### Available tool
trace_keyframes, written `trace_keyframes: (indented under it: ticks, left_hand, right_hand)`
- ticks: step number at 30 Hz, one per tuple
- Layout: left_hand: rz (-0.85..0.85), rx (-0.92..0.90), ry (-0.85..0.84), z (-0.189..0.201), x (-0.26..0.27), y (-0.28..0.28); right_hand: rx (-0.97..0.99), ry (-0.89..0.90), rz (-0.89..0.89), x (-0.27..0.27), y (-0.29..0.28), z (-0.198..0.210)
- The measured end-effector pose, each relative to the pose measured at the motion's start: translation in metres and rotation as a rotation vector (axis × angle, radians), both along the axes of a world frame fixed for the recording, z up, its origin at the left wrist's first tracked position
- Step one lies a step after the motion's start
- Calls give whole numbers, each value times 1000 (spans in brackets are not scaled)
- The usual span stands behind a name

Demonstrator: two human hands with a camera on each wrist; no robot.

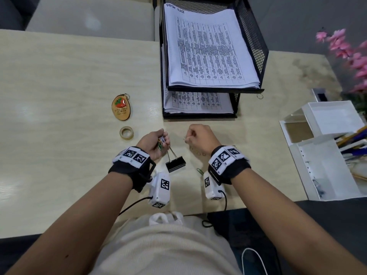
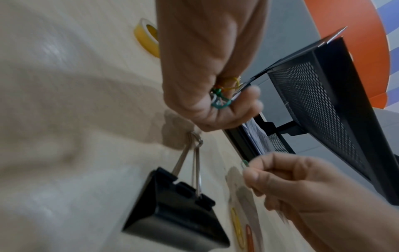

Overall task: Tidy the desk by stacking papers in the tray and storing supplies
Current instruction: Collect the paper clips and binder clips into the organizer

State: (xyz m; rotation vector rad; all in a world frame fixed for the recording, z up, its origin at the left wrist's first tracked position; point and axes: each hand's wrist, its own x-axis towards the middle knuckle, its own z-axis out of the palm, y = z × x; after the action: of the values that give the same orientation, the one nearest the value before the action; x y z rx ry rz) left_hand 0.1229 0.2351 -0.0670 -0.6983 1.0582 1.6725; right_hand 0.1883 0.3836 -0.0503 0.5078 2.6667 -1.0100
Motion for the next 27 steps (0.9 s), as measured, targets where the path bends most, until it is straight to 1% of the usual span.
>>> trace_keyframes:
  ticks: [1,2,7,10,11,13,15,16,18,20,21,23,25,27]
  left_hand:
    - [14,10,-2,-1,2,2]
    - [24,16,1,0,3,3]
    - [28,28,-12,5,12,13]
    - [8,29,-48,5,15,14]
    - [8,29,-56,5,16,14]
    - [21,24,-51,7,19,15]
    - [71,7,-42,9,23,16]
    - [110,-2,-37,10,25,17]
    - [197,10,-37,12,28,18]
    - [249,54,-27,13,30,19]
    - [259,70,-20,12,32,19]
    - [255,114,-10,14,35,22]
    - [250,191,-27,15,39,24]
    - [246,190,-45,12,38,26]
  right_hand:
    - [-22,11,-64,4,4,4]
    - [-14,4,-91,9,7,6]
    - [120,-123,-47,37,3,0]
    - [189,-129,-27,44,-3,-2]
    - [211,-118,-11,45,-4,-1]
    - [264,-109,80,44,-6,1]
    - [300,-116,165,45,-9,2]
    - [296,-101,164,46,-10,2]
    - [223,-50,47,45,-10,9]
    - [61,57,-113,40,-10,20]
    - [-9,100,-147,38,-12,28]
    - [-127,166,-127,33,-19,45]
    - [-243,182,-114,30,-26,56]
    - [-255,197,-149,26,-24,57]
